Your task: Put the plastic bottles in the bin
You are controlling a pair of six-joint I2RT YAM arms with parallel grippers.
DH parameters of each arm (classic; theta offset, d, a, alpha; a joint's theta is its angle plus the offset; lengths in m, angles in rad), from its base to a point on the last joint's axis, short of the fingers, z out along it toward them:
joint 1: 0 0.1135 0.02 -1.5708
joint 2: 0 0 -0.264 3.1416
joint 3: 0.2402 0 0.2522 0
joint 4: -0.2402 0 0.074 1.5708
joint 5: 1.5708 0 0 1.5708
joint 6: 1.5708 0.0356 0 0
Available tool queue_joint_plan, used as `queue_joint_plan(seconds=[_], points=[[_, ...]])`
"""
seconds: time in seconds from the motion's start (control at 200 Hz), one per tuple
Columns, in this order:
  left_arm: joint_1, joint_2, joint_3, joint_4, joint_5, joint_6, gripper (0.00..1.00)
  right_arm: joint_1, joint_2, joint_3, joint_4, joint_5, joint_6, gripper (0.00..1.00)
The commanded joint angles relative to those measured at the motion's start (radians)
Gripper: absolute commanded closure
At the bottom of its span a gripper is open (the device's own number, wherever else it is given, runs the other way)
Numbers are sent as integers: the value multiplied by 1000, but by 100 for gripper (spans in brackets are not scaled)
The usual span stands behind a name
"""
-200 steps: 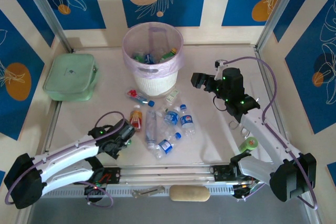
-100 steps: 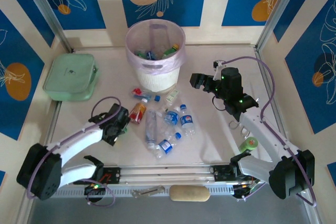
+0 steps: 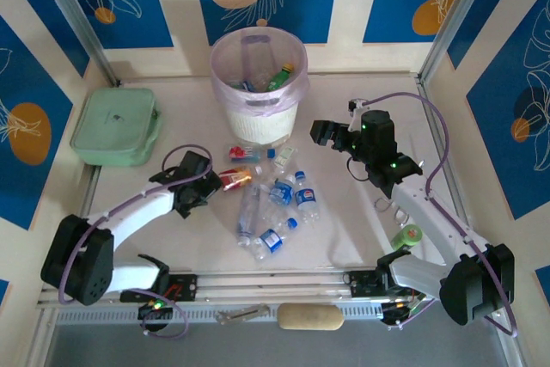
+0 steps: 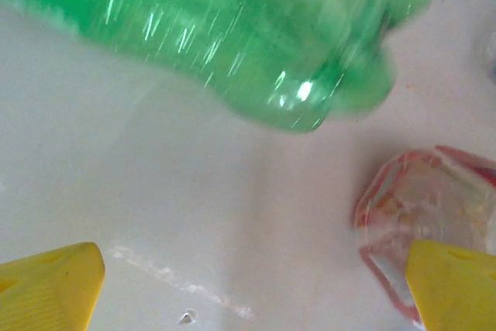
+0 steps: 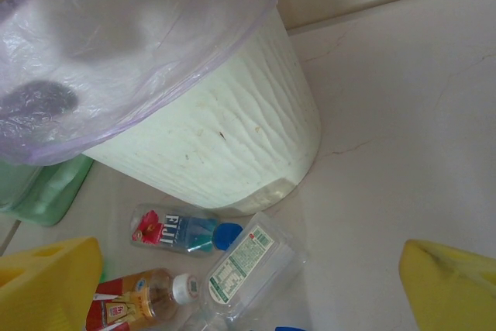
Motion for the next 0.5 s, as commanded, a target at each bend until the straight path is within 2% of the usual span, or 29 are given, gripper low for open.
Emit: queue_joint_plan(seconds=[0.0, 0.115, 0.19, 0.355, 0.425, 0.495], points=[[14, -47, 65, -62, -29, 124, 1, -6, -2, -8, 25, -15, 13, 1], [32, -57, 161, -111, -62, 330, 1, -6, -2, -13, 27, -17, 14, 1], [60, -50, 240, -125, -43, 506, 1, -7, -2, -14, 27, -18, 16, 1], [121, 63, 458, -196, -59, 848, 1, -7, 1, -23, 46, -26, 30, 1], [158, 133, 515, -161, -25, 931, 1, -7, 8, -34, 66, -34, 44, 1], [200, 217, 567, -116, 76, 971, 1, -7, 15, -36, 76, -47, 55, 1]])
